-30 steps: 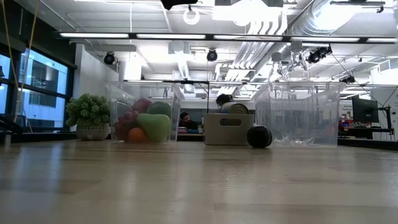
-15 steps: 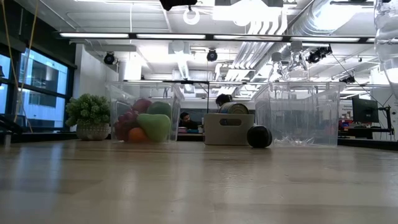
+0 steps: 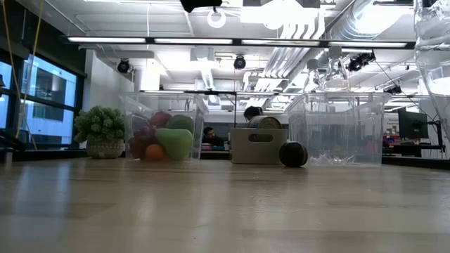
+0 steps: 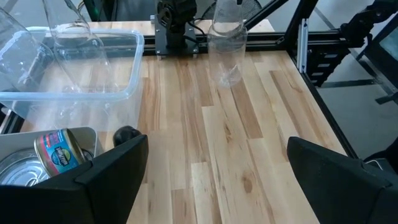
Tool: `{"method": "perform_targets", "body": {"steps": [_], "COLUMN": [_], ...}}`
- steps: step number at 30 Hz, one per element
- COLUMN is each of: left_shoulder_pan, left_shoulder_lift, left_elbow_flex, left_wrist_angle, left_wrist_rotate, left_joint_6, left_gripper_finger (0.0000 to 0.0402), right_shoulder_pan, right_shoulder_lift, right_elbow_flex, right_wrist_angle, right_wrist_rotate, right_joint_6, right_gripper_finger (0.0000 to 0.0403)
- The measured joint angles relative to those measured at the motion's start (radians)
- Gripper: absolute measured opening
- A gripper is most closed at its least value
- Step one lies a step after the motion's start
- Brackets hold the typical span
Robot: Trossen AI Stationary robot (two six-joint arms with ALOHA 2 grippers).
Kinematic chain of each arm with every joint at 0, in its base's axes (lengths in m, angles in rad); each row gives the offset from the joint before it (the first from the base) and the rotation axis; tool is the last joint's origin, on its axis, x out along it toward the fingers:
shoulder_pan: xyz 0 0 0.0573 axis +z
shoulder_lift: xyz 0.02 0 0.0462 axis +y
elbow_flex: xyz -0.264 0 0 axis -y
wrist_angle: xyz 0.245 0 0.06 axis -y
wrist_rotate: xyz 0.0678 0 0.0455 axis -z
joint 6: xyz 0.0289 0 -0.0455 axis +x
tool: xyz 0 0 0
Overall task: Pick & Place Food Item
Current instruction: Put the empty water bottle into the right transparent bin
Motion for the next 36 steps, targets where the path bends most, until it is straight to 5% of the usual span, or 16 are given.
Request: {"method": "perform_targets", "body": {"steps": [36], "left_shoulder_pan": [0.0], "left_shoulder_lift": [0.0], "left_elbow_flex": [0.0], "left_wrist_angle": [-0.063], "left_wrist_rotate": [0.0], "left_joint_6": [-0.038], "left_gripper_finger": [0.0372], "right_shoulder_pan": [-0.034], "right_shoulder_lift": [0.002], "right_elbow_flex": [0.177], "right_wrist_angle": [0.161], "right_wrist_rotate": [0.213], "right_joint_6": [-0.085], "right_gripper_finger": [0.0126]}}
